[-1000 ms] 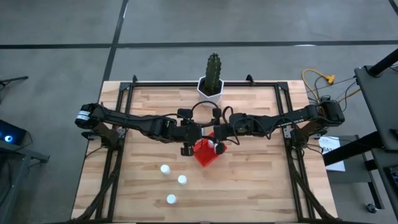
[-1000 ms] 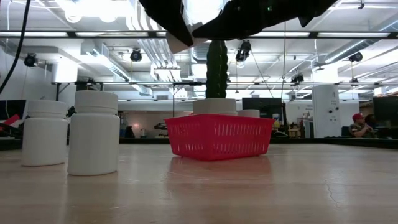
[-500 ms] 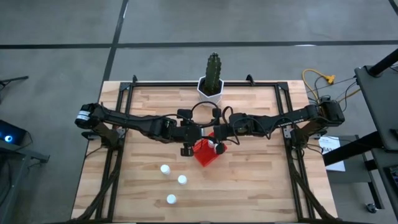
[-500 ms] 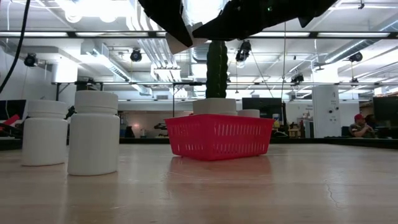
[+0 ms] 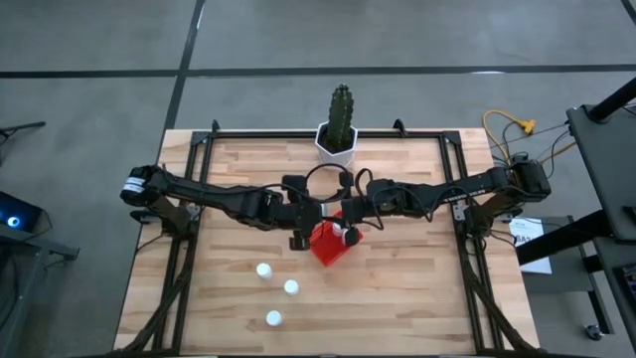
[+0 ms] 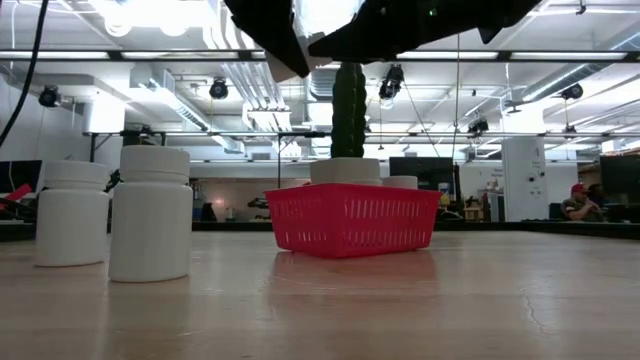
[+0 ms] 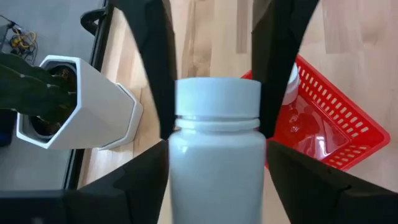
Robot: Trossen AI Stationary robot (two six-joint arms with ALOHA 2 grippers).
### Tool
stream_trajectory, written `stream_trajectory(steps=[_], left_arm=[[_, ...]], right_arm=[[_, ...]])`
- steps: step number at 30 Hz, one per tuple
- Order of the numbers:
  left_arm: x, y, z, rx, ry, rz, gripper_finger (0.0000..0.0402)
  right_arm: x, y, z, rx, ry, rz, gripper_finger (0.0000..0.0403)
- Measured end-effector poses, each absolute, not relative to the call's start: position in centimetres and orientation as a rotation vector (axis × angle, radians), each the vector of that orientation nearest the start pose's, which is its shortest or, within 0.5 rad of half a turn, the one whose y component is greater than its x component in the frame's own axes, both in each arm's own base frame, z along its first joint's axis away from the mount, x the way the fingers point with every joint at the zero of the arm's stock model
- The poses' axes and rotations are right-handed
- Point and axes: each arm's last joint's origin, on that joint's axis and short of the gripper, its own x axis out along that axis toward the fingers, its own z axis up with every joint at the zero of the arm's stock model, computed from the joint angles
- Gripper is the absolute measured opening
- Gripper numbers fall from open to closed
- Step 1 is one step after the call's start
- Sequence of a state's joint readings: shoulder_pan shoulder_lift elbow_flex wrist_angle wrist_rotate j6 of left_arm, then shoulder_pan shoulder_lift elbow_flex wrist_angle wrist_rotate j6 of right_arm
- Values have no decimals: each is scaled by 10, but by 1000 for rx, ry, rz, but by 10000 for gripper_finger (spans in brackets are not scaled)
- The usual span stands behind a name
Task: Pick and place pill bottles into a basket
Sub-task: Put the white pill bottle into the red bin
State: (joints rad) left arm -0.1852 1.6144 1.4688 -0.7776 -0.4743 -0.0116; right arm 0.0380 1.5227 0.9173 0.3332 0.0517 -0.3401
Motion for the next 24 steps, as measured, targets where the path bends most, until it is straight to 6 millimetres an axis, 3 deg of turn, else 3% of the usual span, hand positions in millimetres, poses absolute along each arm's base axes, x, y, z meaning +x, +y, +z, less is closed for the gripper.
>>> stream_trajectory(steps=[13, 20, 24], left_arm=[[299, -45, 348, 234, 716, 284, 258], [278, -46, 346, 218, 483, 254, 258], [269, -46, 335, 196, 366, 245, 258]], right_arm=[[334, 12, 249, -327, 337, 41, 148], [335, 12, 255, -307, 429, 52, 148], [335, 13, 259, -304, 485, 71, 148]])
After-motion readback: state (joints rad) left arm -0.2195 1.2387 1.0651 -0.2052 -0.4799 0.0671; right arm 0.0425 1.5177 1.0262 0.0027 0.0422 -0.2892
